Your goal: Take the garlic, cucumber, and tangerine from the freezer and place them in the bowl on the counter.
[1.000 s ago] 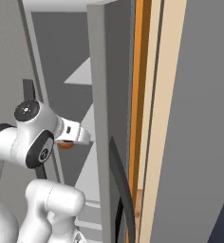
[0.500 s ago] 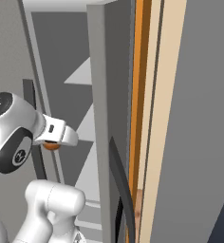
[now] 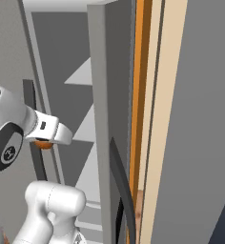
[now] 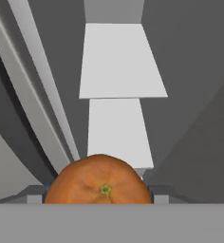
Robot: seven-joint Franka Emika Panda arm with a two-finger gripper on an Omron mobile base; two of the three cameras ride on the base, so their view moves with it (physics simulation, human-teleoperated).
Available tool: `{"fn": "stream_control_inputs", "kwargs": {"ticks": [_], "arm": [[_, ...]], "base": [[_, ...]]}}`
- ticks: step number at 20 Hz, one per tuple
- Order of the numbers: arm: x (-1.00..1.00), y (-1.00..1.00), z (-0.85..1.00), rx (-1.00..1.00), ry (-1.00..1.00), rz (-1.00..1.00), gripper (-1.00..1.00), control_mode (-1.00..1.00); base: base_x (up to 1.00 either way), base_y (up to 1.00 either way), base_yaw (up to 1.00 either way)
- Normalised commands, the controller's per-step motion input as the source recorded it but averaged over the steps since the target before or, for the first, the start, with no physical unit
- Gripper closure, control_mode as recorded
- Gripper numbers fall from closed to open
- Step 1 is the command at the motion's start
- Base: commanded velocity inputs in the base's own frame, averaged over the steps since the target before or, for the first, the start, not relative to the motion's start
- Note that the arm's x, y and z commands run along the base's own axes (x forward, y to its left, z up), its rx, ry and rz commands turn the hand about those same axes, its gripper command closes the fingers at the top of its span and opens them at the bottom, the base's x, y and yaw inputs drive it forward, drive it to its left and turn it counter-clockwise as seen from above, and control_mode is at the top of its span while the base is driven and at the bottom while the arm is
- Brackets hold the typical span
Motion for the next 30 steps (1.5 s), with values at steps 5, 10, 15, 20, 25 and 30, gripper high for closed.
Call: {"fn": "stream_control_inputs", "kwargs": {"ticks": [5, 10, 15, 20, 25, 30], "arm": [[-0.24, 0.00, 0.04, 0.00, 0.00, 0.00, 1.00, -1.00], [-0.10, 0.00, 0.00, 0.00, 0.00, 0.00, 1.00, 1.00], [0.00, 0.00, 0.00, 0.00, 0.00, 0.00, 1.00, 1.00], [0.00, 0.00, 0.00, 0.00, 0.00, 0.00, 1.00, 1.00], [0.00, 0.00, 0.00, 0.00, 0.00, 0.00, 1.00, 1.00], [0.00, 0.00, 0.00, 0.00, 0.00, 0.00, 1.00, 1.00]], "base": [[0.00, 0.00, 0.00], [-0.23, 0.01, 0.00], [-0.83, 0.42, 0.00], [-0.67, 1.00, 0.00], [-0.05, 1.00, 0.00], [0.22, 1.00, 0.00]]}}
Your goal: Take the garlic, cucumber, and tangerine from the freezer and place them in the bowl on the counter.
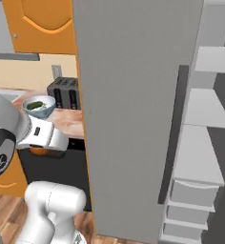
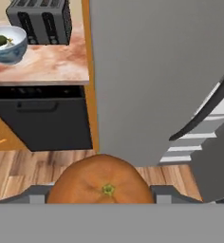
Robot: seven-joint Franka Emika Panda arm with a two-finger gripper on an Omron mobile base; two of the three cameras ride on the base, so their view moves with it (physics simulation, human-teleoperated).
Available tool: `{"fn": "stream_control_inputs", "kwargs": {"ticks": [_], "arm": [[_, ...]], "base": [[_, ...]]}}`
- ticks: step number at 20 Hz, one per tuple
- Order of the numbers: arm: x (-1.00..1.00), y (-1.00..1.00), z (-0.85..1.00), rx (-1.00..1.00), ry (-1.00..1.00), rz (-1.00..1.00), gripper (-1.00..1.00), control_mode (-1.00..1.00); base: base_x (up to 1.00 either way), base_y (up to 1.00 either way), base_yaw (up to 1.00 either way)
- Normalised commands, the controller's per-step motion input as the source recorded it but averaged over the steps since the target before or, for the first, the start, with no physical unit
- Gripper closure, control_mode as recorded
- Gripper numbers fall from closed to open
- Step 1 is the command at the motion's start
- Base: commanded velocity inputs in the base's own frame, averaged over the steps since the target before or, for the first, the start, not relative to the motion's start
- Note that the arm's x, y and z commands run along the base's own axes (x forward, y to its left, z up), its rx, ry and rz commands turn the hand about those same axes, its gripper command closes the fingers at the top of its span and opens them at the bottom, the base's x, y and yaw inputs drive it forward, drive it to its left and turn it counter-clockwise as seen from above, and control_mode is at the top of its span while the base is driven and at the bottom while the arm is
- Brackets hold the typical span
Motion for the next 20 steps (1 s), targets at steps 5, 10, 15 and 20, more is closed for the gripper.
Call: {"fn": "stream_control_inputs", "kwargs": {"ticks": [5, 10, 15, 20], "arm": [[0.00, 0.00, 0.00, 0.00, 0.00, 0.00, 1.00, 1.00], [0.00, 0.00, 0.00, 0.00, 0.00, 0.00, 1.00, 1.00], [0.00, 0.00, 0.00, 0.00, 0.00, 0.00, 1.00, 1.00], [0.00, 0.00, 0.00, 0.00, 0.00, 0.00, 1.00, 1.00]], "base": [[0.33, 1.00, 0.00], [0.51, 1.00, 0.00], [0.78, 0.46, 0.00], [0.69, 0.00, 0.00]]}}
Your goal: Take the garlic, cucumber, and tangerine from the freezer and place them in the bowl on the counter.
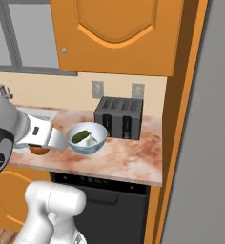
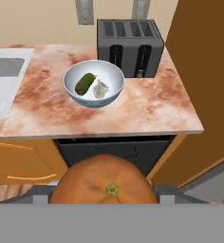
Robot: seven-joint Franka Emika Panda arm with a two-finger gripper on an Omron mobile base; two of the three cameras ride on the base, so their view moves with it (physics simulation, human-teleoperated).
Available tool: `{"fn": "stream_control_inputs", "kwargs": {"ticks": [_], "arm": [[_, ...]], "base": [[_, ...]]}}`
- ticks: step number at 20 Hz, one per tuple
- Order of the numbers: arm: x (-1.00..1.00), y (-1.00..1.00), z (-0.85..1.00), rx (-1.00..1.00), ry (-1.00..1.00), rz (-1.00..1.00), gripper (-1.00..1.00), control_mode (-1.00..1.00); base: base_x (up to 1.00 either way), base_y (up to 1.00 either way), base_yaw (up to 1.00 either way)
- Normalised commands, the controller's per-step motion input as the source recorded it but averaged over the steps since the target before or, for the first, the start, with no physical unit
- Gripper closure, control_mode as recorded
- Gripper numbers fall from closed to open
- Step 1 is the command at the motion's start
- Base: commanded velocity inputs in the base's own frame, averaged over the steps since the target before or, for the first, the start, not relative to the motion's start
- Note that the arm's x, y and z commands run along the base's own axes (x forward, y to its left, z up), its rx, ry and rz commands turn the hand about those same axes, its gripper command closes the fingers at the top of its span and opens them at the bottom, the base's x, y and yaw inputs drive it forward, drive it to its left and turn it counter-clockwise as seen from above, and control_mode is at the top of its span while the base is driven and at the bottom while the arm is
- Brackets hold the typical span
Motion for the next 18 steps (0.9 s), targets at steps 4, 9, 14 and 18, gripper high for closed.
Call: {"fn": "stream_control_inputs", "kwargs": {"ticks": [4, 9, 14, 18], "arm": [[0.00, 0.00, 0.00, 0.00, 0.00, 0.00, 1.00, 1.00], [0.00, 0.00, 0.00, 0.00, 0.00, 0.00, 1.00, 1.00], [0.00, 0.00, 0.00, 0.00, 0.00, 0.00, 1.00, 1.00], [0.00, 0.00, 0.00, 0.00, 0.00, 0.00, 1.00, 1.00]], "base": [[0.41, 0.26, 0.00], [0.37, 0.46, -0.01], [0.58, 0.22, 0.00], [0.60, 0.00, 0.00]]}}
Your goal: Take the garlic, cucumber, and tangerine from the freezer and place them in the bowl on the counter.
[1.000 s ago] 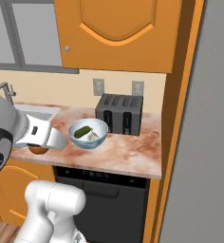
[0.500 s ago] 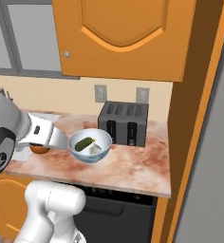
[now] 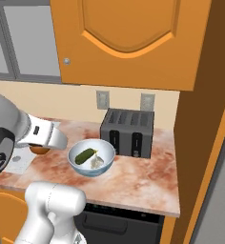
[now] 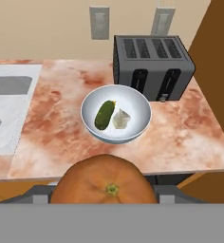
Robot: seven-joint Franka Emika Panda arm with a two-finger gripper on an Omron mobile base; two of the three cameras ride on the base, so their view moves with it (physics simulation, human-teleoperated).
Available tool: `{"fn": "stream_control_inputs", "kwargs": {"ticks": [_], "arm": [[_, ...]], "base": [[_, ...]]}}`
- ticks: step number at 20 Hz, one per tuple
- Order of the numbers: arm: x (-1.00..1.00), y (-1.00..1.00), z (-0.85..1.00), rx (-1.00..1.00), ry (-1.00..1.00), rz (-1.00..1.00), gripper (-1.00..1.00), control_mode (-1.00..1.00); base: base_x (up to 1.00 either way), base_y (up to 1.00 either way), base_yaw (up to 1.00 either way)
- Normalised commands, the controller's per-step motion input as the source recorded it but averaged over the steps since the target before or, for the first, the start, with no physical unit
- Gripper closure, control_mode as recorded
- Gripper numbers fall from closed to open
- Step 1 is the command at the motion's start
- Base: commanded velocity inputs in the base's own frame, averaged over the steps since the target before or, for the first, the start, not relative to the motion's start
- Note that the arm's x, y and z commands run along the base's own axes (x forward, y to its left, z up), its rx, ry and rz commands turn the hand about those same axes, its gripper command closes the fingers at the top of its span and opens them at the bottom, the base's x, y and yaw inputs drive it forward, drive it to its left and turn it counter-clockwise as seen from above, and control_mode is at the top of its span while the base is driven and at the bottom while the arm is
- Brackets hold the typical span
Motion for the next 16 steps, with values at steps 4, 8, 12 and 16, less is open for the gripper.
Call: {"fn": "stream_control_inputs", "kwargs": {"ticks": [4, 8, 12, 16], "arm": [[0.00, 0.00, 0.00, 0.00, 0.00, 0.00, 1.00, 1.00], [0.55, 0.00, -0.28, 0.00, 0.00, -0.06, 1.00, -1.00], [0.78, -0.03, -0.59, 0.00, 0.00, -0.08, 1.00, -1.00], [0.72, -0.30, -0.64, 0.03, 0.01, -0.02, 1.00, -1.00]], "base": [[0.47, -0.02, -0.03], [0.13, -0.03, -0.01], [0.00, 0.00, 0.00], [0.00, 0.00, 0.00]]}}
